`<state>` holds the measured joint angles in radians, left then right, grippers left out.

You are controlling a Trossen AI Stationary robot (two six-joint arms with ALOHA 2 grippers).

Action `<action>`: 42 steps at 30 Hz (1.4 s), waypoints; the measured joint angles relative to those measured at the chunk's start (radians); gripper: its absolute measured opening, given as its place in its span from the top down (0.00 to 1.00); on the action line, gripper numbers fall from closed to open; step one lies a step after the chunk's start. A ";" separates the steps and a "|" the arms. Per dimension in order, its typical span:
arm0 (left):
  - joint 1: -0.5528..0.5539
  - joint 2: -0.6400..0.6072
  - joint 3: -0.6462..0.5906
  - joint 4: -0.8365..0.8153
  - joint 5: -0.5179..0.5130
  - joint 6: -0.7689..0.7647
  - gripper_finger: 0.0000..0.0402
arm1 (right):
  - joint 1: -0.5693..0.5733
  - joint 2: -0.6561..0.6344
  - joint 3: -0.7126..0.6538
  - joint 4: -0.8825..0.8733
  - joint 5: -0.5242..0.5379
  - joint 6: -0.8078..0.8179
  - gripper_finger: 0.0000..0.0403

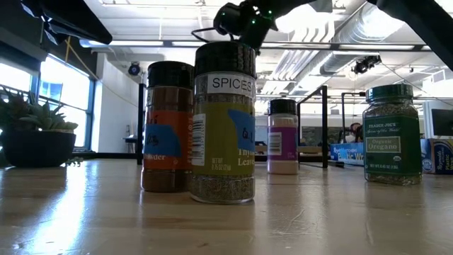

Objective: Shelf spices
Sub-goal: Put the green seasoning bottle on the shelf aligned with the other green seasoning bottle

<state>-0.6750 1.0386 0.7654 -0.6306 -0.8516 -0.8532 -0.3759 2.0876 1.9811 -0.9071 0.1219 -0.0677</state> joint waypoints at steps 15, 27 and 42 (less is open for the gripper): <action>0.000 0.000 0.000 0.000 0.002 0.000 1.00 | -0.030 0.000 -0.049 0.055 0.068 0.036 1.00; -0.006 0.000 0.000 -0.001 0.005 0.000 1.00 | 0.025 0.000 0.113 -0.176 0.056 -0.071 1.00; -0.067 0.000 0.000 0.000 -0.022 -0.008 1.00 | -0.054 0.001 -0.065 -0.307 0.045 0.024 1.00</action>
<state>-0.7422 1.0386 0.7654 -0.6311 -0.8736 -0.8616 -0.4294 2.0885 1.9160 -1.2145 0.1672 -0.0437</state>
